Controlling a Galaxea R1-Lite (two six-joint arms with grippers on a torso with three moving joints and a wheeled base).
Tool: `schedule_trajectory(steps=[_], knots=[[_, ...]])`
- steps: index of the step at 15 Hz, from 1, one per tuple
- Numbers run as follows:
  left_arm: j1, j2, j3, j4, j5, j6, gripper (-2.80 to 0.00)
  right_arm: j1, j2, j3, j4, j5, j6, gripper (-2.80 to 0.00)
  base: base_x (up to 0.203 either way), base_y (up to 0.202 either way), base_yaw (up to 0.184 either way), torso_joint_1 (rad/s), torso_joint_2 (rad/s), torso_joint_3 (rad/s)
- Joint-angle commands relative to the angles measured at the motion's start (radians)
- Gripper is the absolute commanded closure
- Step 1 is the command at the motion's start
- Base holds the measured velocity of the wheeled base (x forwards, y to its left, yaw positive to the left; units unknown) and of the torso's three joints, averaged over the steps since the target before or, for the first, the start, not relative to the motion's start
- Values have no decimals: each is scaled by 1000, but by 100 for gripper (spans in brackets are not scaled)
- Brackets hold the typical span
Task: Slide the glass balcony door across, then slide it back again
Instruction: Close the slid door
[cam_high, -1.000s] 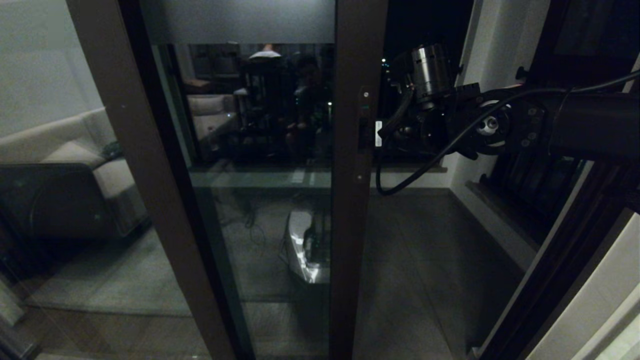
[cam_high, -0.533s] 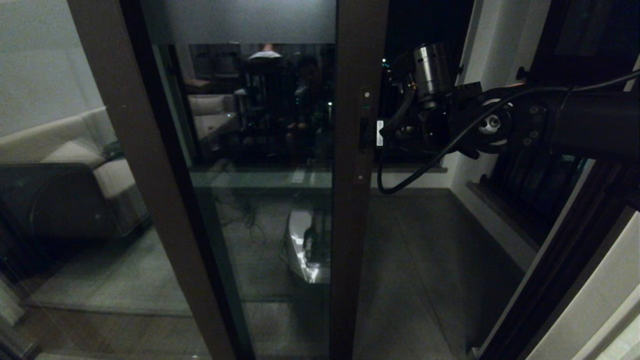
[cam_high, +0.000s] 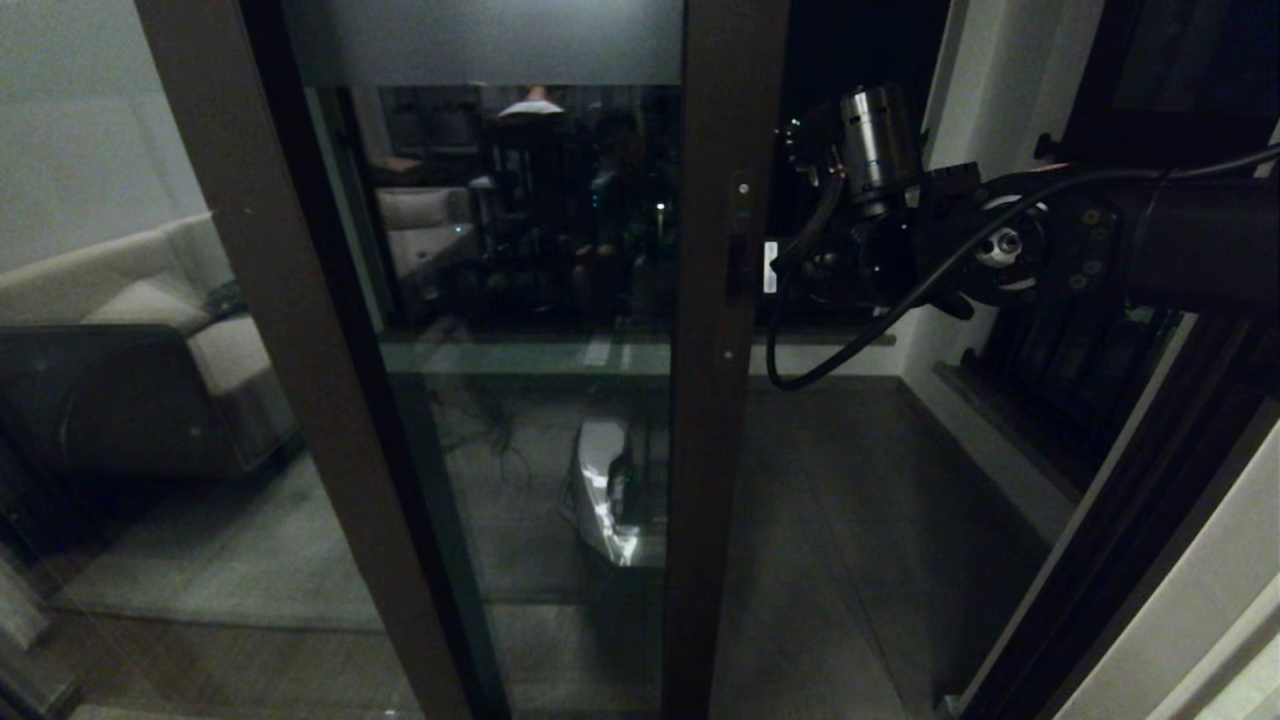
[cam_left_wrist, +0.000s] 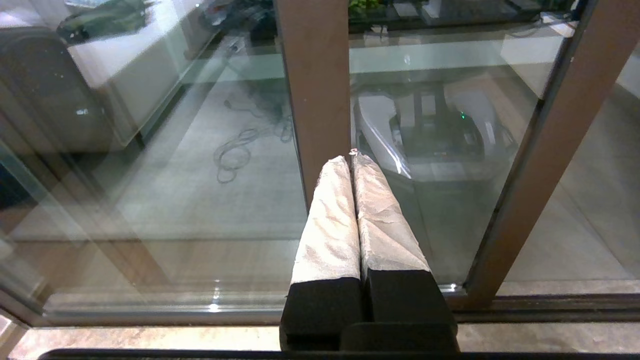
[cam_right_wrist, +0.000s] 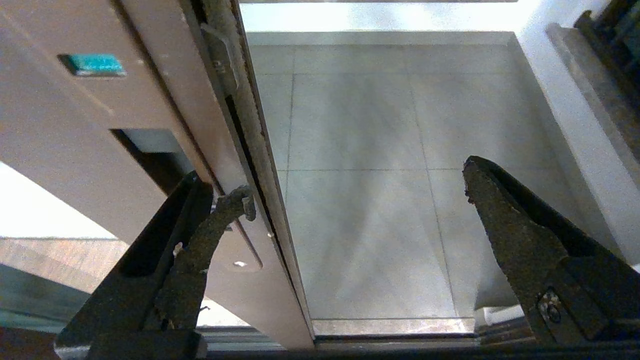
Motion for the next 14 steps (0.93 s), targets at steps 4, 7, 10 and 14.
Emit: schedule_trajectory(steps=[4, 7, 10, 14], knots=[[0, 0, 0, 0, -1, 0, 0, -14, -34, 25, 5, -3, 0, -280, 0, 0, 0, 0, 0, 0], [0, 0, 0, 0, 0, 0, 0, -26, -52, 56, 3, -4, -1, -280, 0, 0, 0, 0, 0, 0], [0, 0, 0, 0, 0, 0, 0, -53, -59, 75, 3, -3, 0, -280, 0, 0, 0, 0, 0, 0], [0, 0, 0, 0, -1, 0, 0, -59, -112, 133, 1, -3, 2, -280, 0, 0, 0, 0, 0, 0]])
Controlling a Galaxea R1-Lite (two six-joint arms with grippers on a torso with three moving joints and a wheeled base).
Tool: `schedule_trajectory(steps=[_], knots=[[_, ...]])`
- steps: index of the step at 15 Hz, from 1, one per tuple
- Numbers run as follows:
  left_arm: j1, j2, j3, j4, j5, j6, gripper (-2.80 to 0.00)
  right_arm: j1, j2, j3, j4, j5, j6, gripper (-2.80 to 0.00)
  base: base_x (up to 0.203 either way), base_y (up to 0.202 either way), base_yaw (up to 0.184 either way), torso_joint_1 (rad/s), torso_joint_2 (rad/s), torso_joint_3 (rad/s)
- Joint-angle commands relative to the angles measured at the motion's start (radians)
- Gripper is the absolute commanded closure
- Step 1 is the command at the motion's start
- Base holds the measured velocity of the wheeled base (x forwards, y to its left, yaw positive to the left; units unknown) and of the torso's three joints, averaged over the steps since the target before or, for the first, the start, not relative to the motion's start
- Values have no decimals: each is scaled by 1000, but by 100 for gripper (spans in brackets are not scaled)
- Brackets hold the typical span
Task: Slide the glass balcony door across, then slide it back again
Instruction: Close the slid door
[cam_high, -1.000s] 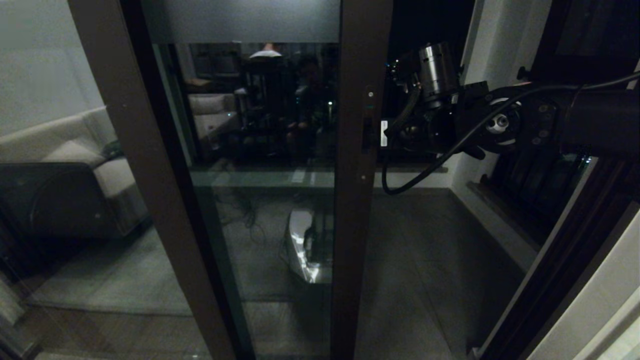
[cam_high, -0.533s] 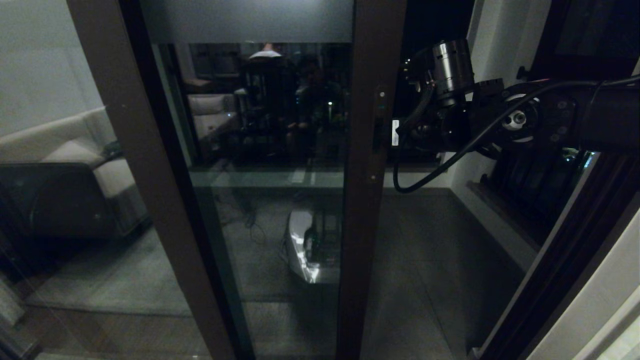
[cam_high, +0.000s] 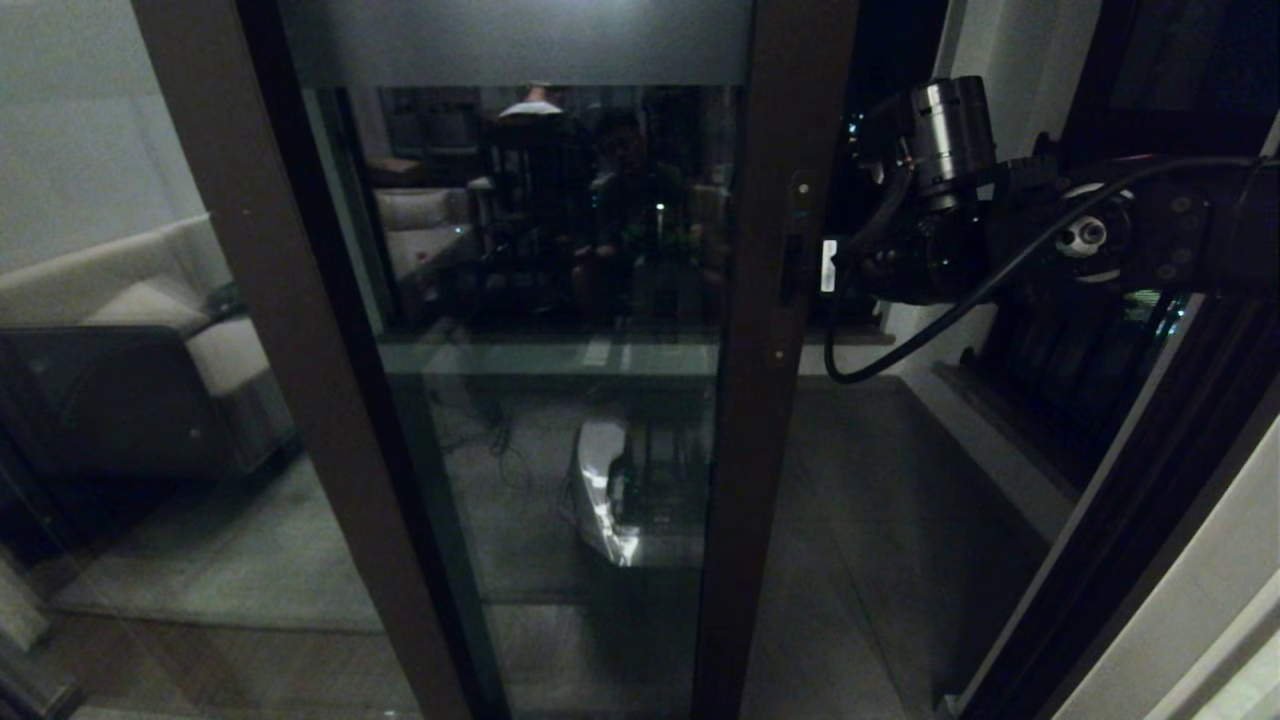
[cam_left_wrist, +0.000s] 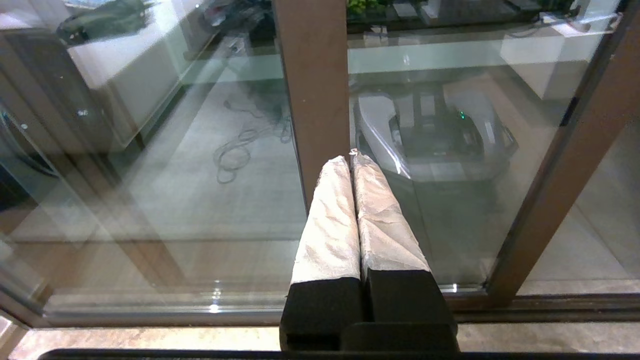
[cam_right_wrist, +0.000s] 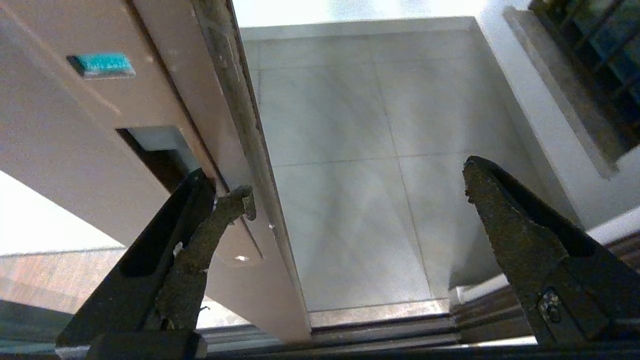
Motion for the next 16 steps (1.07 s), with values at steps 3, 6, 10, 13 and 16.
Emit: schedule_trajectory(steps=[3, 6, 10, 13, 16], knots=[[0, 0, 0, 0, 1, 1, 0, -17, -48, 56, -18, 0, 2, -280, 0, 0, 0, 0, 0, 0], [0, 0, 0, 0, -1, 1, 0, -44, -62, 95, -34, 2, 1, -280, 0, 0, 0, 0, 0, 0], [0, 0, 0, 0, -1, 1, 0, -58, -80, 115, -35, 2, 1, -280, 0, 0, 0, 0, 0, 0], [0, 0, 1, 0, -1, 1, 0, -28, -138, 159, -35, 19, 1, -280, 0, 0, 0, 0, 0, 0], [0, 0, 0, 0, 1, 1, 0, 11, -150, 160, -35, 36, 1, -280, 0, 0, 0, 0, 0, 0]])
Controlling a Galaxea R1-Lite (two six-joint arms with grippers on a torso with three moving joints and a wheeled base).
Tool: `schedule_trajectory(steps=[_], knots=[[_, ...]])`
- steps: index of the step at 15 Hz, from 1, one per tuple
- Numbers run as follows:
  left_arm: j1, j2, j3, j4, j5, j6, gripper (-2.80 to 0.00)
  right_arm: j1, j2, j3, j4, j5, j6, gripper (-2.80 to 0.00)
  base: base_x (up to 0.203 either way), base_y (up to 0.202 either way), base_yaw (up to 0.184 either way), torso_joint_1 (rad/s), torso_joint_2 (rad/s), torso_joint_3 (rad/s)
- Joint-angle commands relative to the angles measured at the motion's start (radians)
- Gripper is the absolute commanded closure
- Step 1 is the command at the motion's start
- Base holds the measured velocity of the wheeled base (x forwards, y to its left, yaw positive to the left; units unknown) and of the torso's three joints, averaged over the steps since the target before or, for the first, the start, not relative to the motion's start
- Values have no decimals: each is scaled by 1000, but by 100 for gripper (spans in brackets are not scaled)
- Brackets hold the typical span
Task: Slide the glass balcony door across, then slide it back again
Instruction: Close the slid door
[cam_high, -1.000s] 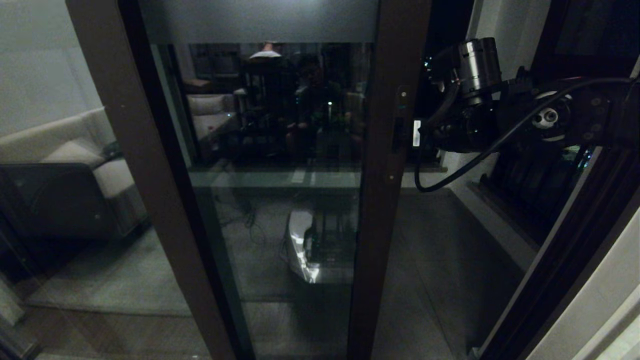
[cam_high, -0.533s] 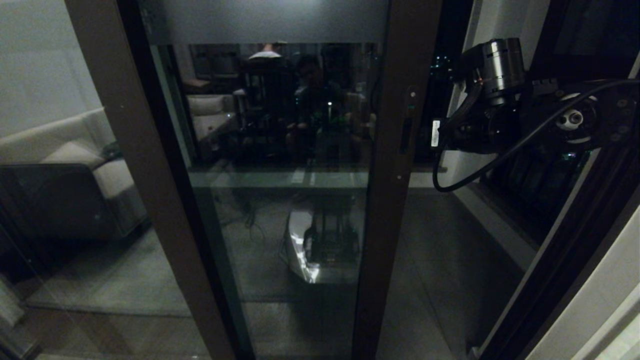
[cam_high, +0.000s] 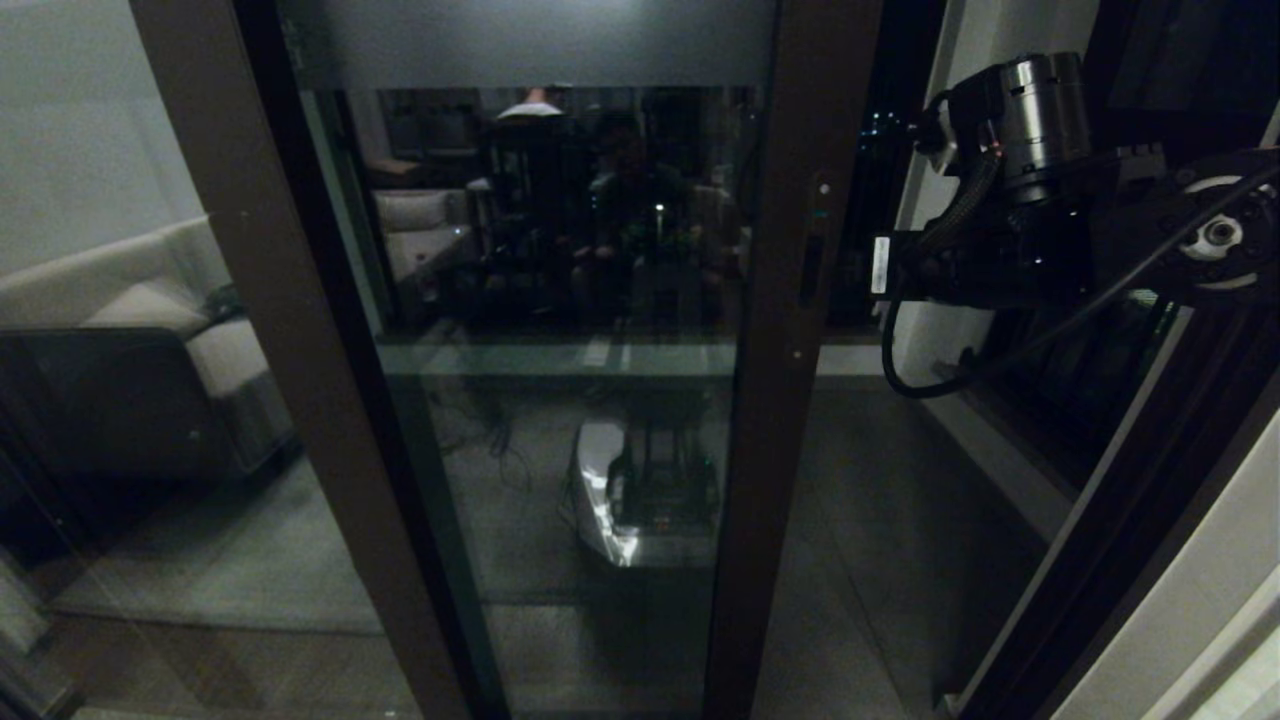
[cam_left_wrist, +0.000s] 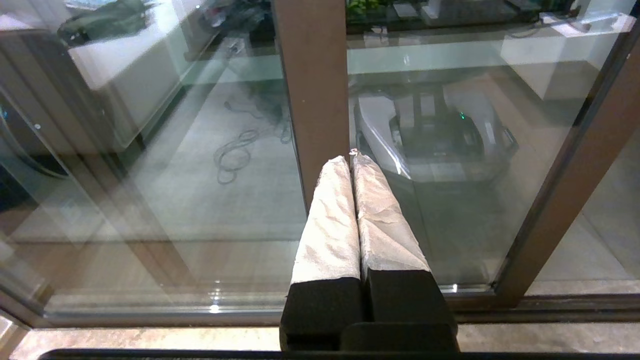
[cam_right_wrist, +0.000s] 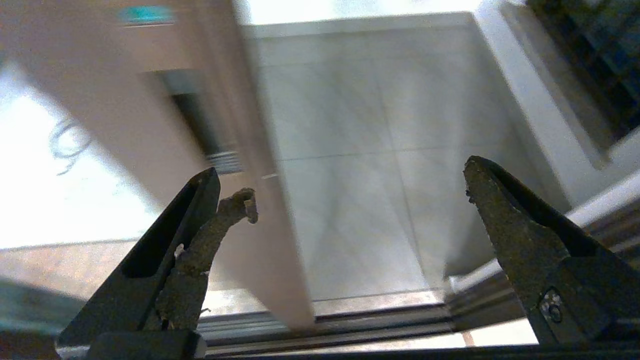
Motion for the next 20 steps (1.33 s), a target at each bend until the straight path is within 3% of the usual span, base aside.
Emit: schedule_trajectory(steps=[1, 20], knots=[[0, 0, -1, 0, 0, 1, 0, 23, -6, -4, 0, -1, 1, -280, 0, 0, 0, 0, 0, 0], [0, 0, -1, 0, 1, 1, 0, -77, 122, -48, -51, -2, -6, -280, 0, 0, 0, 0, 0, 0]])
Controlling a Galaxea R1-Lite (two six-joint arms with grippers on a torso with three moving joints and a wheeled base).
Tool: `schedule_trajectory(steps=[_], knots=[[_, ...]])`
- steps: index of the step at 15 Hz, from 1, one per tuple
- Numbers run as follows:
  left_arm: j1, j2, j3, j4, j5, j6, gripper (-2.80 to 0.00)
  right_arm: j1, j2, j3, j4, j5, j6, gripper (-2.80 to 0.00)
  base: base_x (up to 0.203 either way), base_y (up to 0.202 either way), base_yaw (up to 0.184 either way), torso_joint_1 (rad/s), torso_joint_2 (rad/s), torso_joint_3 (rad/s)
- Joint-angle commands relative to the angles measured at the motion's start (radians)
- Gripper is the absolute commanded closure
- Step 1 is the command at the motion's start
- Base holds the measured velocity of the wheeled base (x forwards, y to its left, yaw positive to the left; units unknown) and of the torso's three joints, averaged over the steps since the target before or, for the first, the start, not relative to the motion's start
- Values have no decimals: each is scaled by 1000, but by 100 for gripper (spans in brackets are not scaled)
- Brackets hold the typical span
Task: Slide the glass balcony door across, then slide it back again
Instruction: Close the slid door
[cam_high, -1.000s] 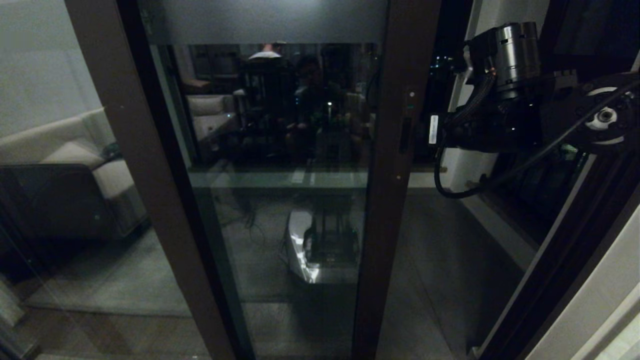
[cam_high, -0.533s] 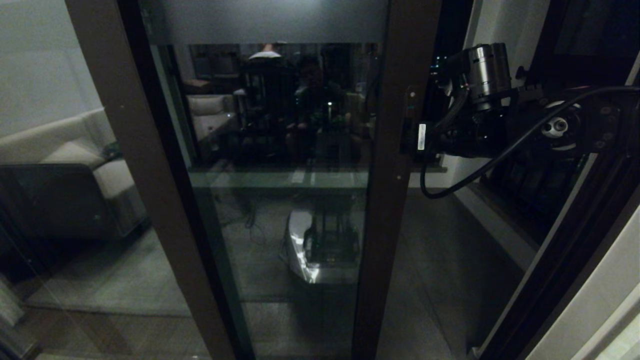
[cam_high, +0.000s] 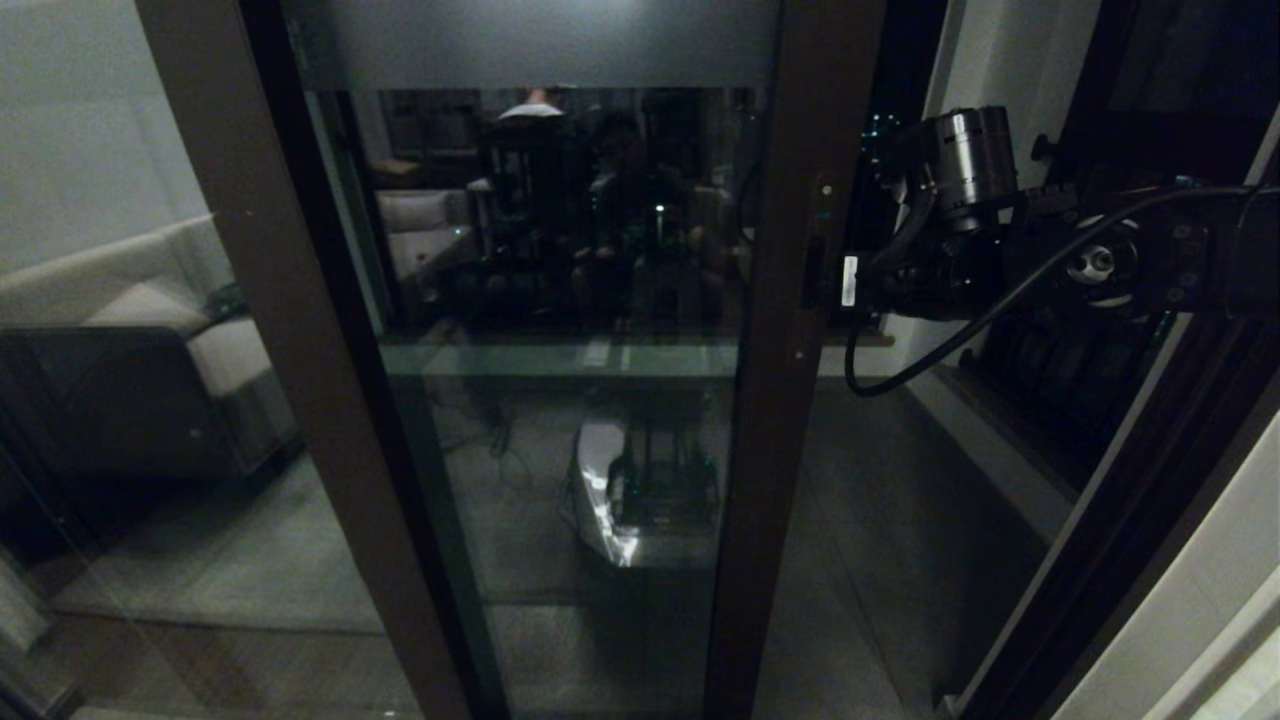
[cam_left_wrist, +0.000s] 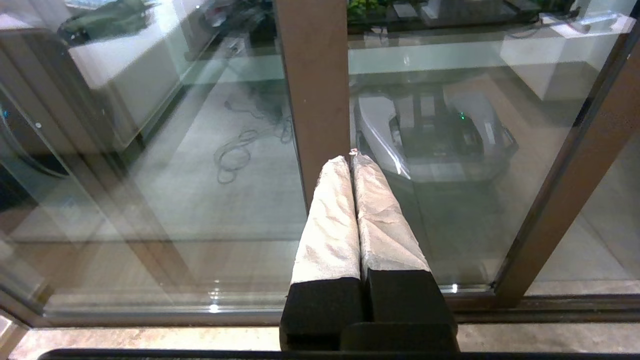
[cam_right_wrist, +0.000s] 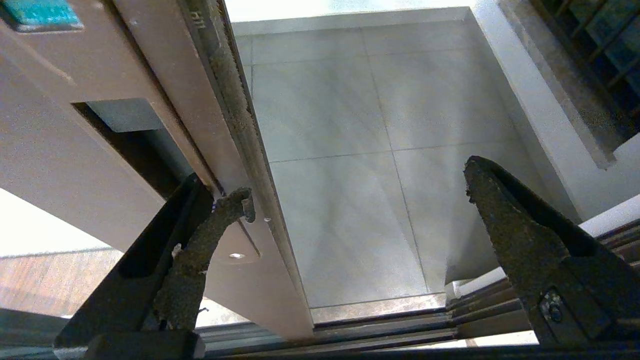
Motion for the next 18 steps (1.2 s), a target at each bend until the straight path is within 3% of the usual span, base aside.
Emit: schedule_trajectory(steps=[1, 18], knots=[[0, 0, 0, 0, 1, 0, 0, -14, -2, 4, 4, -10, 1, -280, 0, 0, 0, 0, 0, 0], [0, 0, 0, 0, 1, 0, 0, -106, -78, 77, -2, -6, 4, -280, 0, 0, 0, 0, 0, 0]])
